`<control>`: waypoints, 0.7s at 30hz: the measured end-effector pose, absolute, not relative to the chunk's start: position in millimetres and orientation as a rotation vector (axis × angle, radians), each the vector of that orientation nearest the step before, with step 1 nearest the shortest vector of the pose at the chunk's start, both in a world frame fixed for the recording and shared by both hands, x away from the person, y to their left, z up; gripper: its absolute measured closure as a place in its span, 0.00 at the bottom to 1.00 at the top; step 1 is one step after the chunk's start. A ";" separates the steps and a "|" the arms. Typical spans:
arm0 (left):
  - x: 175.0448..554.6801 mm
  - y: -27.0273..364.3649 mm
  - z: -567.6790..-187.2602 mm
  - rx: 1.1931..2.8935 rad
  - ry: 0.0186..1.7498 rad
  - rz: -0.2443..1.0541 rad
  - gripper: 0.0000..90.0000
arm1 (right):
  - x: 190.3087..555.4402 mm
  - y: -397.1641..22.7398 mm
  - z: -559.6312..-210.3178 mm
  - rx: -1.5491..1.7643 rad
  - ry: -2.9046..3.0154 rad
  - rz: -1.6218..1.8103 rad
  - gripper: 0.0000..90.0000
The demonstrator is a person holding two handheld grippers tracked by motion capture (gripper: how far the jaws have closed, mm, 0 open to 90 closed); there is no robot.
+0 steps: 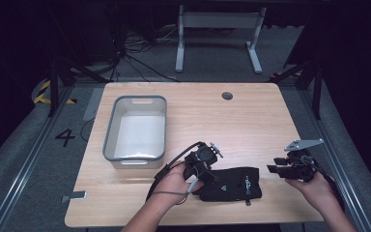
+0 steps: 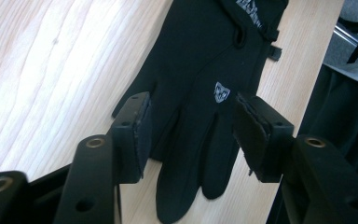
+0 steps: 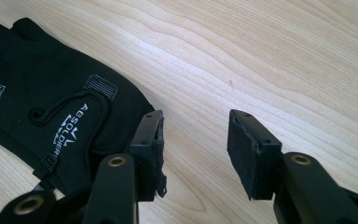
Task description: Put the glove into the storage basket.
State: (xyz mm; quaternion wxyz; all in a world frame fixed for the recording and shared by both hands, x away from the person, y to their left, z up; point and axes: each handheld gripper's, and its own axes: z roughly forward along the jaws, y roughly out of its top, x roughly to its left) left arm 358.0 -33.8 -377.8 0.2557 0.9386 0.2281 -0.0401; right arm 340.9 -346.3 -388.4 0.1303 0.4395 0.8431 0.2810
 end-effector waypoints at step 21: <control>366.3 -80.9 -411.9 2.591 0.484 -0.143 0.43 | 342.2 -345.2 -390.9 1.293 2.493 0.850 0.60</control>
